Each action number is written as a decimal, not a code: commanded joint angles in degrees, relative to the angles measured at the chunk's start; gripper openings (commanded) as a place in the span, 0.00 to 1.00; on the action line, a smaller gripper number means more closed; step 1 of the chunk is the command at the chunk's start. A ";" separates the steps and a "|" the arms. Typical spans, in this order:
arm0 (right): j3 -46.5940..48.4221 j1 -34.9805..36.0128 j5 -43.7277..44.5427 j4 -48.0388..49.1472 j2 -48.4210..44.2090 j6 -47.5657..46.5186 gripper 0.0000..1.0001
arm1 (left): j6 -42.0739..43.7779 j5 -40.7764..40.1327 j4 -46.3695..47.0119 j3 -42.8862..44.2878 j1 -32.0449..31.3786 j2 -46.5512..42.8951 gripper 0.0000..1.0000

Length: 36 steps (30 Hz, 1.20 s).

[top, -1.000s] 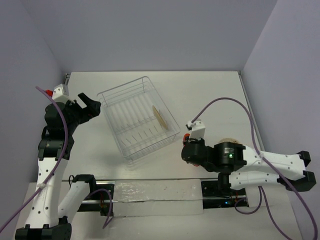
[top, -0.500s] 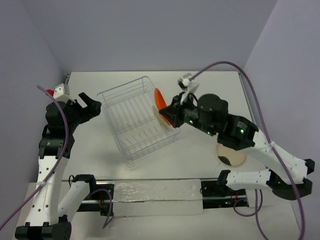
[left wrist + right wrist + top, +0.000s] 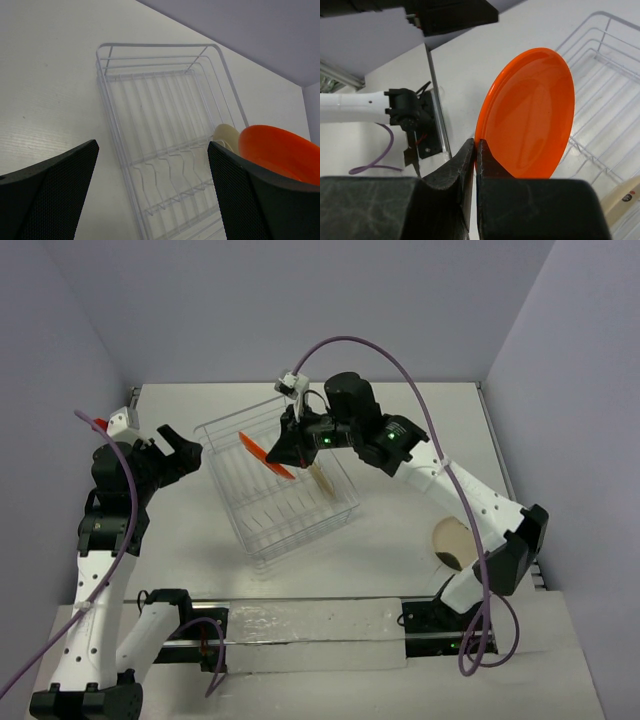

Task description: Load the plates into the dish rack

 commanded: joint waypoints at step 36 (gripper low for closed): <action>-15.38 -12.75 -12.90 20.06 6.30 10.32 0.00 | 1.42 -0.41 -0.51 0.83 0.59 1.93 0.99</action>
